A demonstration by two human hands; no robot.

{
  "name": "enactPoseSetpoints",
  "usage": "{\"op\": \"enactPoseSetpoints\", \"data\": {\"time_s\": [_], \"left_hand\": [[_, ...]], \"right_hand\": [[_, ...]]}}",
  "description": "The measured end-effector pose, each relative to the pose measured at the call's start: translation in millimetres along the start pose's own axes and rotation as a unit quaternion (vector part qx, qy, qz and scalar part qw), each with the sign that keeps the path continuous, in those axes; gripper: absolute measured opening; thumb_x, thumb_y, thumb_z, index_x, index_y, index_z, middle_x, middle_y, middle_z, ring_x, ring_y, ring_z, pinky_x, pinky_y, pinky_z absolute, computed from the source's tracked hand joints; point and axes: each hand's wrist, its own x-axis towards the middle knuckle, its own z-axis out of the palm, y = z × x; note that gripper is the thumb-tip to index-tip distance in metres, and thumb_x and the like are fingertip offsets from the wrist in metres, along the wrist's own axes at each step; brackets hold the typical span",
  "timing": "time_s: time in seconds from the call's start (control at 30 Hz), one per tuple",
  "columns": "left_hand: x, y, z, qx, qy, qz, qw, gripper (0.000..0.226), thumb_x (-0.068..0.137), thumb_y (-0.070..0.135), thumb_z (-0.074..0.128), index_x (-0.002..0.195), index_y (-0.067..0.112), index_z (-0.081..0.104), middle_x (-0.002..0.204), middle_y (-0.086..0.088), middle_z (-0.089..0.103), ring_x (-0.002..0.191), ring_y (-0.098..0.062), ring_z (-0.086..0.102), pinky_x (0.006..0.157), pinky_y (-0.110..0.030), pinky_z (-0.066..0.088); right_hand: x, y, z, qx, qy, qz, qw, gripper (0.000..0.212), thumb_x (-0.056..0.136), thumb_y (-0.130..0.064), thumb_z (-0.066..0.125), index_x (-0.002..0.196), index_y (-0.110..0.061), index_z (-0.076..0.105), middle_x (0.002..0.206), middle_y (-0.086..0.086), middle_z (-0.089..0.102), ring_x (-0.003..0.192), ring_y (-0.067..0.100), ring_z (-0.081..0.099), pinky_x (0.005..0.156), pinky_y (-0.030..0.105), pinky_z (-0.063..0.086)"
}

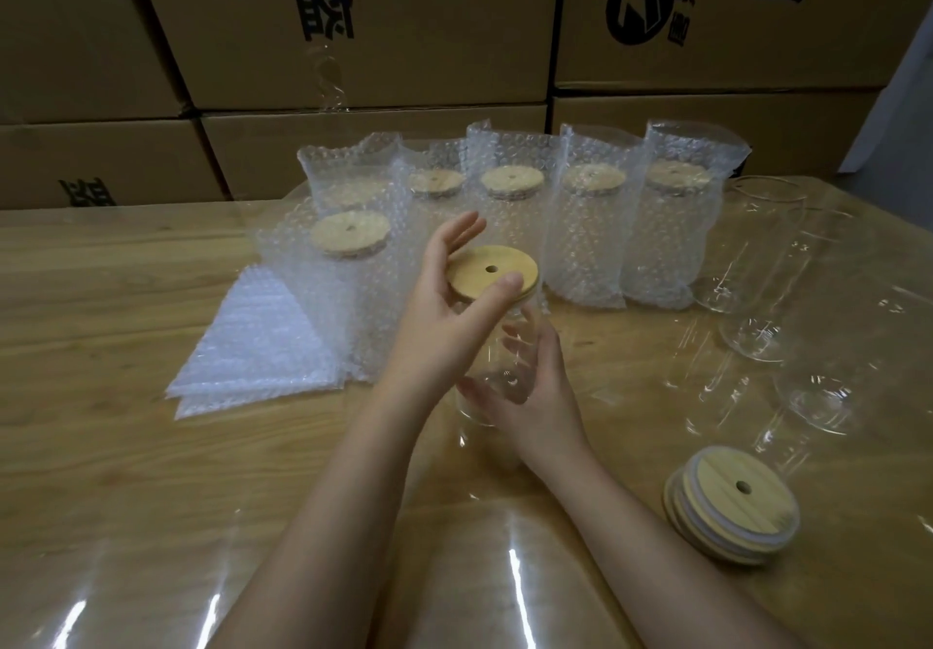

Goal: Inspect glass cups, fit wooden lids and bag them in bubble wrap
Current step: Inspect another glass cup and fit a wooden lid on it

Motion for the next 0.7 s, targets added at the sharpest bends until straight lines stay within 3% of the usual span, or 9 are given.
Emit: {"op": "enactPoseSetpoints", "data": {"time_s": [0.07, 0.2, 0.37, 0.43, 0.53, 0.6, 0.7], "left_hand": [[-1.4, 1.5, 6.8, 0.074, 0.025, 0.023, 0.997, 0.07, 0.071, 0.055, 0.071, 0.132, 0.04, 0.038, 0.131, 0.019, 0.05, 0.117, 0.008, 0.047, 0.094, -0.014, 0.045], [-1.8, -5.3, 12.3, 0.109, 0.064, 0.05, 0.991, 0.074, 0.078, 0.038, 0.076, 0.137, 0.03, 0.032, 0.119, 0.018, 0.051, 0.113, 0.007, 0.047, 0.09, -0.005, 0.038], [-2.1, -7.0, 12.0, 0.057, 0.063, 0.037, 0.996, 0.063, 0.073, 0.043, 0.074, 0.128, 0.034, 0.045, 0.122, 0.019, 0.054, 0.114, 0.005, 0.051, 0.095, -0.016, 0.044], [-2.8, -8.7, 10.9, 0.026, 0.057, 0.016, 0.998, 0.056, 0.07, 0.045, 0.075, 0.12, 0.041, 0.051, 0.12, 0.02, 0.056, 0.111, 0.002, 0.056, 0.092, -0.021, 0.048], [-4.8, -17.7, 9.9, -0.048, 0.044, -0.017, 0.998, 0.059, 0.066, 0.045, 0.076, 0.117, 0.047, 0.048, 0.115, 0.018, 0.059, 0.102, 0.003, 0.062, 0.079, -0.013, 0.049], [-5.6, -25.9, 11.9, -0.072, 0.052, -0.024, 0.996, 0.064, 0.065, 0.048, 0.072, 0.122, 0.036, 0.047, 0.117, 0.011, 0.061, 0.1, 0.007, 0.062, 0.078, -0.011, 0.048], [-2.3, -34.0, 14.6, -0.144, 0.082, -0.065, 0.984, 0.067, 0.072, 0.062, 0.052, 0.123, 0.019, 0.056, 0.11, 0.007, 0.067, 0.101, 0.003, 0.062, 0.084, -0.016, 0.048]], "right_hand": [[1.0, 0.5, 0.2, 0.003, 0.0, 0.003, 1.0, 0.1, 0.054, -0.058, 0.075, 0.141, -0.045, 0.025, 0.136, -0.023, 0.043, 0.127, -0.001, 0.044, 0.102, 0.042, 0.046], [2.3, 1.8, 1.1, 0.003, -0.005, -0.001, 1.0, 0.1, 0.054, -0.051, 0.075, 0.14, -0.046, 0.024, 0.135, -0.03, 0.041, 0.127, -0.001, 0.045, 0.1, 0.044, 0.048], [2.6, -0.2, 1.2, 0.004, -0.008, -0.003, 1.0, 0.091, 0.054, -0.051, 0.073, 0.125, -0.068, 0.02, 0.136, -0.027, 0.042, 0.127, -0.001, 0.044, 0.1, 0.044, 0.048], [2.6, -1.7, 0.8, 0.007, -0.008, 0.001, 1.0, 0.091, 0.052, -0.052, 0.073, 0.124, -0.065, 0.02, 0.137, -0.019, 0.044, 0.126, 0.003, 0.047, 0.102, 0.044, 0.046], [2.2, -1.9, -0.9, 0.007, -0.01, 0.004, 1.0, 0.098, 0.053, -0.047, 0.077, 0.136, -0.047, 0.025, 0.136, -0.013, 0.046, 0.126, 0.009, 0.049, 0.103, 0.044, 0.045], [1.5, -0.6, -2.1, 0.002, -0.014, -0.001, 1.0, 0.1, 0.06, -0.032, 0.082, 0.143, -0.034, 0.026, 0.137, -0.012, 0.047, 0.127, 0.01, 0.048, 0.104, 0.045, 0.043], [1.6, 2.4, -1.9, -0.004, -0.009, -0.015, 1.0, 0.096, 0.07, -0.017, 0.084, 0.145, -0.028, 0.025, 0.136, -0.008, 0.046, 0.128, 0.008, 0.046, 0.106, 0.039, 0.043]]}}
